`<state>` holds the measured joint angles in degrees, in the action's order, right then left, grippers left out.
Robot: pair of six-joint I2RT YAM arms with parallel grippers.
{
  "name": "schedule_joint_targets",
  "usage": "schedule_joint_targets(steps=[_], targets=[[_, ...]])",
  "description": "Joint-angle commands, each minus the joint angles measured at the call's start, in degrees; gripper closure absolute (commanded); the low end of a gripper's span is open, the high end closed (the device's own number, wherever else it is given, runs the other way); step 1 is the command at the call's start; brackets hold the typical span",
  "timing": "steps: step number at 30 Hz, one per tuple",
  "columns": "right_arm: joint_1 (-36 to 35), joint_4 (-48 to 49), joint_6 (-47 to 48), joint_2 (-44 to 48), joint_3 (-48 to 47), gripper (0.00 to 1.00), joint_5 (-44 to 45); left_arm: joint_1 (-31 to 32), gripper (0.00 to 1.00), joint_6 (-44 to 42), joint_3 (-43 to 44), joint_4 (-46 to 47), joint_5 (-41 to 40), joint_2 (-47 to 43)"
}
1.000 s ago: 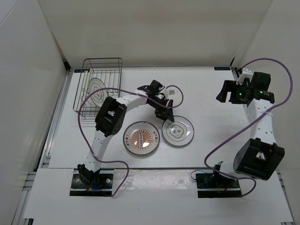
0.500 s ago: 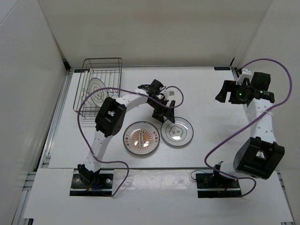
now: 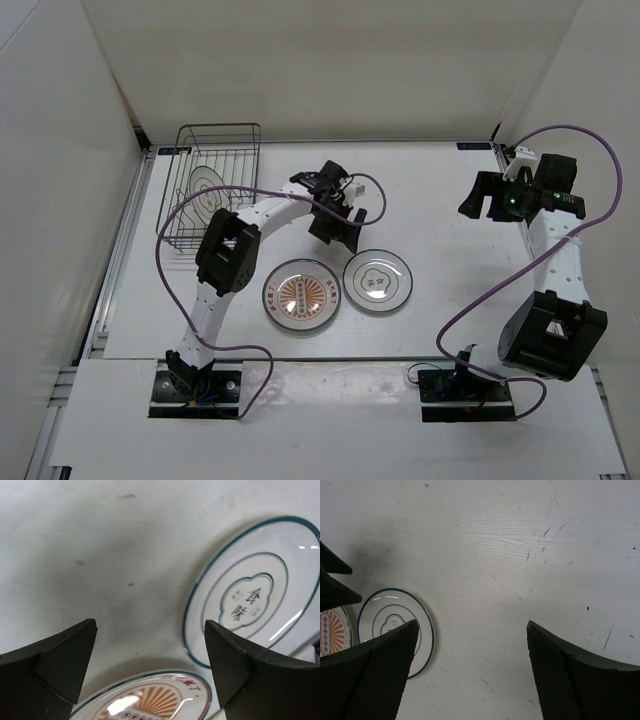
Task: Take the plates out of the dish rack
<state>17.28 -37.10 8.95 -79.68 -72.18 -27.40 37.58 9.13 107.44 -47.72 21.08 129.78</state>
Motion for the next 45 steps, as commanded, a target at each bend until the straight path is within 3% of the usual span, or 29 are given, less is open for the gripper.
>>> schedule_joint_targets(steps=[1, 9, 13, 17, 23, 29, 45], targets=[[0.39, 1.07, -0.34, 0.49, 0.29, 0.10, -1.08, -2.51, 0.00, -3.67, 3.47, 0.61, -8.16, -8.74], [0.48, 1.59, -0.95, 0.49, 1.25, 0.10, -1.52, -9.71, 0.00, -4.73, 7.43, 10.53, -14.14, -20.42], [0.39, 1.86, -1.30, 0.66, 1.78, 0.10, -2.04, -18.30, 0.00, -3.33, 6.47, 14.14, -17.29, -26.75], [0.48, 2.38, -1.92, 0.84, 2.31, 0.10, -1.70, -24.55, 0.02, -5.60, 2.71, 13.72, -20.81, -31.24], [0.48, 2.91, -2.80, 1.37, 2.84, 0.10, -1.17, -29.91, 0.05, -11.50, -1.86, 4.23, -32.49, -35.72], [0.48, 2.21, -1.57, 1.98, 3.54, 0.10, -1.34, -35.91, 0.05, -7.19, -13.73, 5.71, -29.08, -39.07], [0.39, 2.56, -2.36, 0.75, 2.75, 0.10, -1.96, -39.69, 0.01, -2.63, -19.98, 9.06, -21.26, -33.98]])
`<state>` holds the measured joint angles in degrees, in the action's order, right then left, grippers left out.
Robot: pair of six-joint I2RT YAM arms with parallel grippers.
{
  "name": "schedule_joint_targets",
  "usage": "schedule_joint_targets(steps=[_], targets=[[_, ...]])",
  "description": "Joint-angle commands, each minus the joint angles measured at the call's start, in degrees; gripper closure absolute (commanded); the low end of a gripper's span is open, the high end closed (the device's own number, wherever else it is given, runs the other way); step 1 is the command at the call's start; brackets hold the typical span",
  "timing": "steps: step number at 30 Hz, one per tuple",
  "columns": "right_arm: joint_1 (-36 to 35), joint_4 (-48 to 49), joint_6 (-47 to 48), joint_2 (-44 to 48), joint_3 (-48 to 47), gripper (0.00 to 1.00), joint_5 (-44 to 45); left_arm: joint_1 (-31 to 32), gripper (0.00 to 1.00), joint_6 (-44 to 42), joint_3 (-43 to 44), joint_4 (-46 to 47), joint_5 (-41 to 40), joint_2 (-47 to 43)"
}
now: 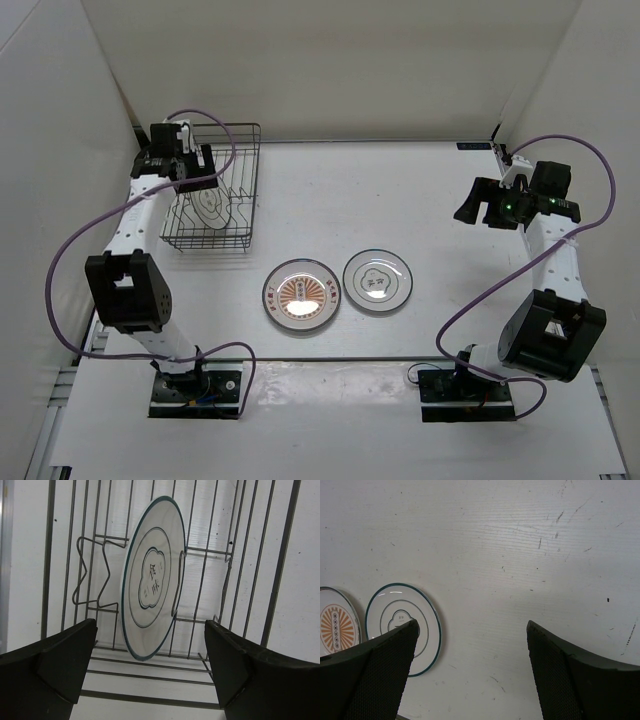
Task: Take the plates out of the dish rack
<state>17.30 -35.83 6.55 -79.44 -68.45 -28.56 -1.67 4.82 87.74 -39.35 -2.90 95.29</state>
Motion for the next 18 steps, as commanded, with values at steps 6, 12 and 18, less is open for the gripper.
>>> schedule_joint_targets(steps=[6, 12, 18], targets=[[0.45, 1.73, 0.49, 1.22, -0.55, 0.10, 0.25, -1.40, 0.00, 4.49, -1.44, 1.56, 5.27, 2.18], [0.45, 2.35, 0.40, 0.95, -0.64, 0.10, 0.61, -1.40, 0.08, 4.67, -1.88, 1.74, 6.50, 3.76], [0.37, 3.49, -0.04, -0.01, -1.60, 0.10, 1.04, -1.32, 0.16, 4.76, -2.75, 2.70, 6.85, 4.47]])
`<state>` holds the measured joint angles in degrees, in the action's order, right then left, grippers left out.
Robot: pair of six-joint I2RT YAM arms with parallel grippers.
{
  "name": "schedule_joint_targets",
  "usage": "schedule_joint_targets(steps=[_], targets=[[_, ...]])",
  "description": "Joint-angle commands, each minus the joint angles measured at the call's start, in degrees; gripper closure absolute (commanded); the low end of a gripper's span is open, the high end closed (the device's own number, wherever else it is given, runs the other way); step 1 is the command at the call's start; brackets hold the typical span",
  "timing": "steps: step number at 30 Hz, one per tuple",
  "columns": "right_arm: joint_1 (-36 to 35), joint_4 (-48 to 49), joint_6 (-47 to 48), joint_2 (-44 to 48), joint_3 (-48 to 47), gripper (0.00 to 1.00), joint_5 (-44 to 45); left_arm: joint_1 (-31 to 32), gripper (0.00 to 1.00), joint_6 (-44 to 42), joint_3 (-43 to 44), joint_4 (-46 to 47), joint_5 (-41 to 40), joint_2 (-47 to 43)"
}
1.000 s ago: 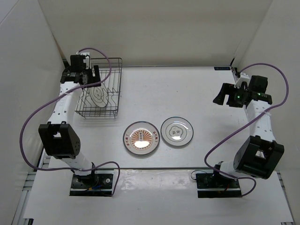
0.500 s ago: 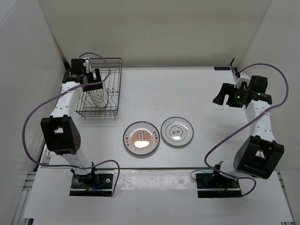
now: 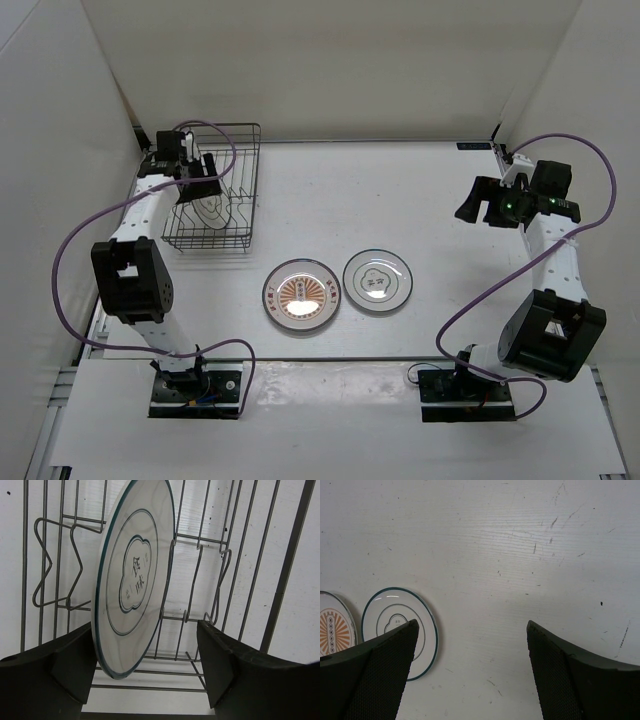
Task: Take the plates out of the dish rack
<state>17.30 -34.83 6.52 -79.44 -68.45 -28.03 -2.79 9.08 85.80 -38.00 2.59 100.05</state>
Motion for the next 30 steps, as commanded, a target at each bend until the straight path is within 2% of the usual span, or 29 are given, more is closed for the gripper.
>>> schedule_joint_targets(steps=[1, 10, 17, 26, 30], targets=[[0.37, 2.31, -0.02, -0.10, -1.52, 0.10, 0.61, -0.20, 0.16, 0.50, -1.16, 1.70, 1.28, -0.12], [0.63, 2.05, 0.16, 0.78, -0.73, 0.10, 1.31, -0.29, 0.26, -0.99, -1.69, 2.23, -0.48, -0.29], [0.45, 2.04, -0.02, 1.13, -0.20, 0.10, 1.49, -0.29, 0.40, -2.75, -2.21, 3.11, -1.89, -1.17], [0.37, 2.05, -0.02, 1.12, -0.20, 0.10, 1.75, 0.41, 0.64, -3.28, -1.34, 3.90, -2.41, -1.79], [0.37, 2.05, -0.20, 1.22, 0.50, 0.10, 1.49, 0.41, 0.78, -4.33, 1.11, 3.81, -3.73, -2.93]])
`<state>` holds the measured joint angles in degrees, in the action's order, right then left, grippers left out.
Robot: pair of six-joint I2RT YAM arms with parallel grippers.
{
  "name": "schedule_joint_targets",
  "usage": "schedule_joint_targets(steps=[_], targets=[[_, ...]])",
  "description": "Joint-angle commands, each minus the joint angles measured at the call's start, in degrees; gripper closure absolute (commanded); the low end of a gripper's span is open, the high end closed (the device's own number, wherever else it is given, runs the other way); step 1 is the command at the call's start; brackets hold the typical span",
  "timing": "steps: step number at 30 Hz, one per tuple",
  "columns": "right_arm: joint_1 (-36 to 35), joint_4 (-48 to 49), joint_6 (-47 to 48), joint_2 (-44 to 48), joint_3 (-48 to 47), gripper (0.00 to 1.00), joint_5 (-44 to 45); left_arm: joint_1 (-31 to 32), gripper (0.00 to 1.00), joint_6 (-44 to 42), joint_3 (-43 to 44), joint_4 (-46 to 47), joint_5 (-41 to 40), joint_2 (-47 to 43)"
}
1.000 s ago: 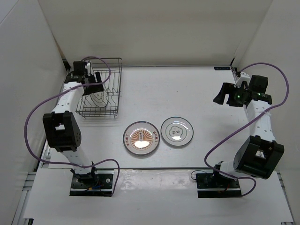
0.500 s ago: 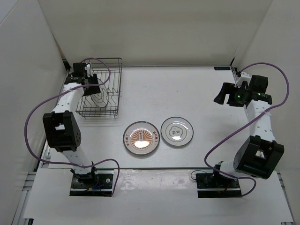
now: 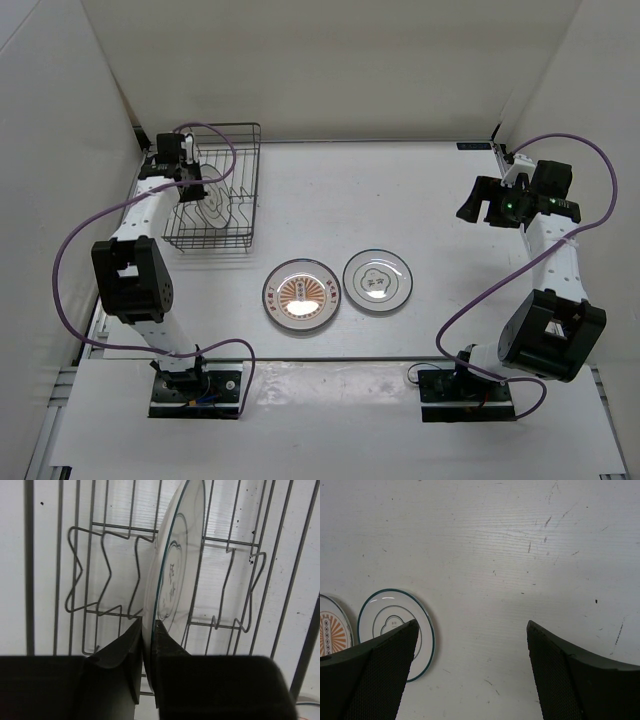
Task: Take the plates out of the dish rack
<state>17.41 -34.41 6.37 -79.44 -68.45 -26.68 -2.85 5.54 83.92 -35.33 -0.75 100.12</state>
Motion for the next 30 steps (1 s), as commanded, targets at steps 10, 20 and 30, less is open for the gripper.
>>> schedule_joint_targets(steps=[10, 20, 30], targets=[[0.34, 2.33, -1.27, 0.52, 0.42, 0.10, -1.62, 1.97, 0.92, -3.96, 8.09, 0.79, -1.36, -6.16], [0.61, 2.86, -3.56, 0.86, 0.15, 0.10, -1.89, 2.59, 0.98, -2.56, 16.63, 8.16, -0.40, -10.29], [0.70, 3.39, -8.31, -0.63, -3.45, 0.10, -5.23, 4.69, 1.00, 21.38, 23.38, 23.81, 32.60, -5.83]])
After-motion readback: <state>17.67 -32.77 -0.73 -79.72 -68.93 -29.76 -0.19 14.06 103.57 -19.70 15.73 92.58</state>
